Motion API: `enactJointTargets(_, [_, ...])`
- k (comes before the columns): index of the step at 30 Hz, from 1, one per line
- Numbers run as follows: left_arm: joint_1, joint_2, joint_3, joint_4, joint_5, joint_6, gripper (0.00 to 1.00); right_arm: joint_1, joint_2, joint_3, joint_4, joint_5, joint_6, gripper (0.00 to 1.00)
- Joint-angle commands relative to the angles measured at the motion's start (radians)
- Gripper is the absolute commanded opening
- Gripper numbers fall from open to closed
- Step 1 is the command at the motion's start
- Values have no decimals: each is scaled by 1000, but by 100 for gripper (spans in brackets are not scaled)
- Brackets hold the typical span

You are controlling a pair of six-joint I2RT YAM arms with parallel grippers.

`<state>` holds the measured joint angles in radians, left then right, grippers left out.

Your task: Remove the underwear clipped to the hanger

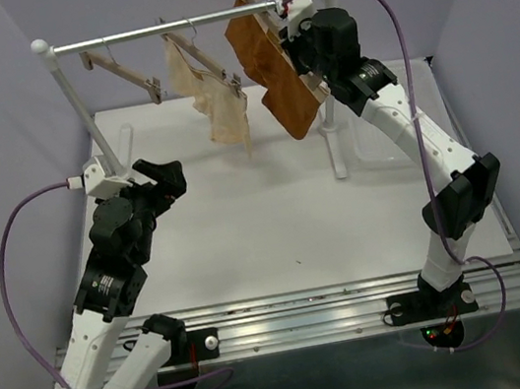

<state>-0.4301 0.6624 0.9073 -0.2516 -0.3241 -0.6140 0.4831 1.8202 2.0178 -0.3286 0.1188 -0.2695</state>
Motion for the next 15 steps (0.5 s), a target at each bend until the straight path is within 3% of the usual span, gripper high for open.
enactJointTargets(1, [2,-9,-18,106,89,74,99,-3,-127,-72,48,-41,19,1])
enactJointTargets(15, [2,40,-5,181,192,161,99,-3,-275,-226,-36,-87,-17,1])
